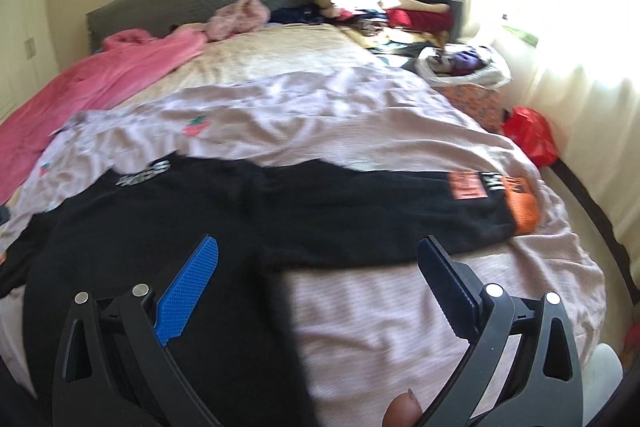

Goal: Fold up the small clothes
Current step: 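Move the right gripper to the orange-patched cuff of one sleeve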

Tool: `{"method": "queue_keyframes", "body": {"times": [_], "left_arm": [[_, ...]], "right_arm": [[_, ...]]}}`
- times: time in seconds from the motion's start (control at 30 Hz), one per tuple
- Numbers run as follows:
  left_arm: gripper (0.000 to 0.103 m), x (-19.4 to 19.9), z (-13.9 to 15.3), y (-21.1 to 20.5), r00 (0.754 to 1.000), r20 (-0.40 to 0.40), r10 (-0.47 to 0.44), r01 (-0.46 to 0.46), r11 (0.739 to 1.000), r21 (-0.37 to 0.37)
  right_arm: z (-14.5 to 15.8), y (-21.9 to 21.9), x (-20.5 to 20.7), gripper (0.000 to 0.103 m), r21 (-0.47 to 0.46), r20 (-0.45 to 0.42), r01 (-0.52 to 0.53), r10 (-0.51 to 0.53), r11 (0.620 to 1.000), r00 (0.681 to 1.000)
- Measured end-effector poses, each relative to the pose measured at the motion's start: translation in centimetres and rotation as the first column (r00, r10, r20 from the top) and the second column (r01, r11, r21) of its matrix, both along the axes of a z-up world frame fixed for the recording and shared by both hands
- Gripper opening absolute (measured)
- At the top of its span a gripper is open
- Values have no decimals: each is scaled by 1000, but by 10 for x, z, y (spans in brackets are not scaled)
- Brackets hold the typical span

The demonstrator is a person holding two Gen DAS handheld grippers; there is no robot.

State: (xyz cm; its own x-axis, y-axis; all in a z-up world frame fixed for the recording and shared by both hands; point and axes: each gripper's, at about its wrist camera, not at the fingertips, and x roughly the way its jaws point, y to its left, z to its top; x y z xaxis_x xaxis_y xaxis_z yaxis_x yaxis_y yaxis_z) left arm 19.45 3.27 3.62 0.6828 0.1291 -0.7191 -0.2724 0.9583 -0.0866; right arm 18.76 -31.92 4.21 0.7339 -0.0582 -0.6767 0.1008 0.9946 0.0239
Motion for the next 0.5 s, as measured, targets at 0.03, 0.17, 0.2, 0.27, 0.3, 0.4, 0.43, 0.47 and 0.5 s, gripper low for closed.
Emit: {"method": "queue_keyframes", "body": {"times": [0.03, 0.17, 0.2, 0.27, 0.3, 0.4, 0.43, 0.47, 0.5], "left_arm": [[94, 4, -3, -2, 1000, -5, -4, 4, 1000, 5], [94, 18, -10, -10, 1000, -17, -13, 13, 1000, 3], [94, 22, -11, -13, 1000, -18, -16, 16, 1000, 2], [94, 28, -13, -18, 999, -20, -34, 35, 999, 11], [94, 32, -13, -22, 999, -27, -41, 42, 999, 15], [94, 39, -15, -29, 998, -20, -55, 55, 998, 5], [94, 41, -15, -31, 998, -18, -56, 56, 998, 1], [94, 45, -17, -33, 998, -21, -57, 57, 998, -2], [94, 48, -17, -35, 998, -24, -58, 58, 998, -3]], "right_arm": [[-2, -6, 3, 99, -5, -1, 16, -16, 1000, 1000], [-10, -44, 16, 99, -13, -22, 102, -102, 995, 995], [-12, -54, 19, 99, -19, -23, 121, -121, 992, 992], [-15, -70, 23, 99, -34, -30, 156, -157, 987, 987], [-16, -81, 26, 99, -32, -38, 170, -171, 985, 985], [-18, -100, 30, 99, -44, -45, 204, -206, 978, 977], [-18, -107, 31, 99, -46, -46, 213, -215, 976, 976], [-18, -115, 33, 99, -39, -48, 217, -219, 975, 975], [-18, -121, 34, 99, -38, -51, 226, -227, 974, 972]]}}
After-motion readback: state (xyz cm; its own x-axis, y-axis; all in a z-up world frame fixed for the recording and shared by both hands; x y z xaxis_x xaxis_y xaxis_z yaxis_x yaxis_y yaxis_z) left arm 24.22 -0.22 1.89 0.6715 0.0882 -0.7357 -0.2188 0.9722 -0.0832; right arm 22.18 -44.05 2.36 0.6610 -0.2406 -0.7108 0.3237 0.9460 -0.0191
